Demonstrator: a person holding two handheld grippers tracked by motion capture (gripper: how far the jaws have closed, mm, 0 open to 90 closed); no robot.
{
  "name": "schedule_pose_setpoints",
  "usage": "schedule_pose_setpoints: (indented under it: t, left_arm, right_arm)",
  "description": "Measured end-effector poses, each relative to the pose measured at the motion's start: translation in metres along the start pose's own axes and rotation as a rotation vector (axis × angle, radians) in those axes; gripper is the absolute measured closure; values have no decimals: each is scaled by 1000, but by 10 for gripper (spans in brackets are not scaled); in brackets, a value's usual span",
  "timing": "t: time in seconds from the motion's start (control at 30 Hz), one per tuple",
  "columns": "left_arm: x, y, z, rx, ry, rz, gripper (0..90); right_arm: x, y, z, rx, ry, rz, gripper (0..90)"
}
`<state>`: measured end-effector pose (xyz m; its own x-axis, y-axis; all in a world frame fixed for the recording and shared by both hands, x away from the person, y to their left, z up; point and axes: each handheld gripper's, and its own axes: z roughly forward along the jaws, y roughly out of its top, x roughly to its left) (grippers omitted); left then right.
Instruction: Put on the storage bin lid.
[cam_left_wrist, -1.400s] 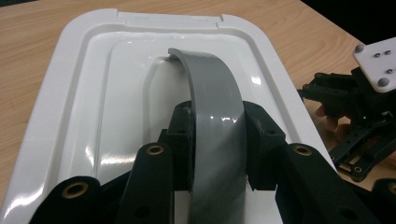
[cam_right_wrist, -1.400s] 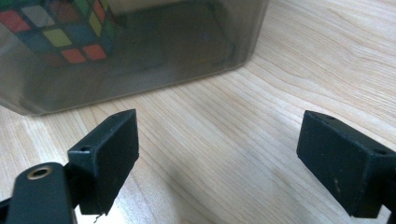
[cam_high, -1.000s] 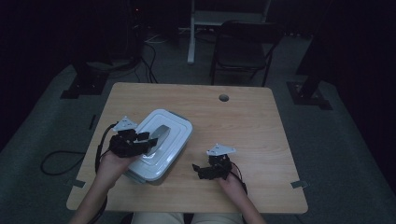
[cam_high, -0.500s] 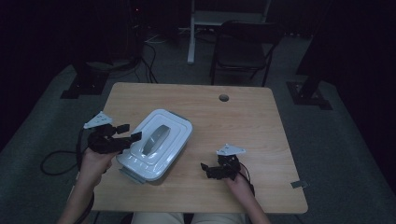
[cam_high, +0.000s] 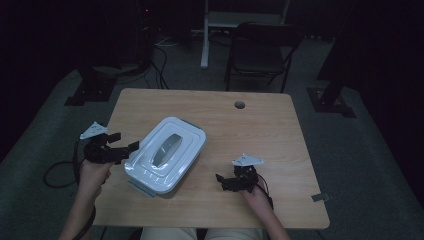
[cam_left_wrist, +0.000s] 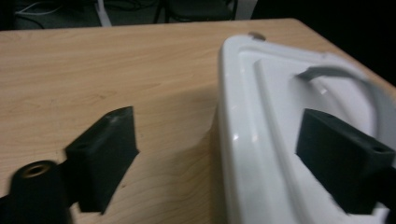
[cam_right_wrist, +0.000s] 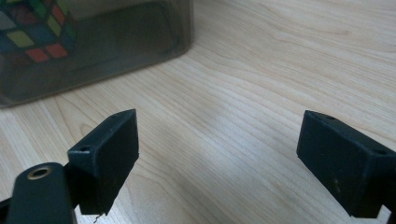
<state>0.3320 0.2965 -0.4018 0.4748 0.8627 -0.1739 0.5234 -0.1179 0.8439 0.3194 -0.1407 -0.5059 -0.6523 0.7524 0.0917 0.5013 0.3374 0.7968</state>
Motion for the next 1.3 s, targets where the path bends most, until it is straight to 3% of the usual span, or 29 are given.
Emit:
schedule_pose_setpoints:
  t: [0.13, 0.17, 0.27, 0.4, 0.53, 0.6, 0.67, 0.73, 0.83, 1.0, 1.3]
  left_arm:
    - [6, -5, 5, 5, 9, -23, 99]
    - [7, -6, 6, 4, 28, -23, 5]
    - [12, -9, 9, -12, 68, -37, 5]
    - [22, -15, 18, -40, 133, -19, 5]
    - [30, -23, 31, -24, 213, -14, 5]
    - [36, -28, 37, -4, 219, -28, 5]
    - [42, -32, 40, -30, 210, -64, 5]
    - [47, -36, 44, -16, 245, -68, 5]
    - [53, -42, 50, 6, 256, -92, 5]
    - [54, -52, 61, 47, 262, -80, 5]
    - [42, -63, 78, 95, 211, -50, 4]
  right_arm:
    - [0, -1, 1, 7, 1, 0, 128]
    - [0, -2, 2, 11, 2, 1, 129]
    - [2, -2, 3, 13, 6, -3, 128]
    - [3, -2, 5, 19, 11, -5, 128]
    - [5, -4, 7, 30, 15, -13, 129]
    - [6, -4, 8, 34, 17, -13, 128]
    - [7, -4, 9, 34, 20, -15, 128]
    - [8, -3, 9, 30, 21, -14, 129]
    - [8, -3, 9, 26, 21, -14, 128]
    - [8, -3, 9, 27, 19, -12, 129]
    - [10, -1, 12, 26, 16, -20, 128]
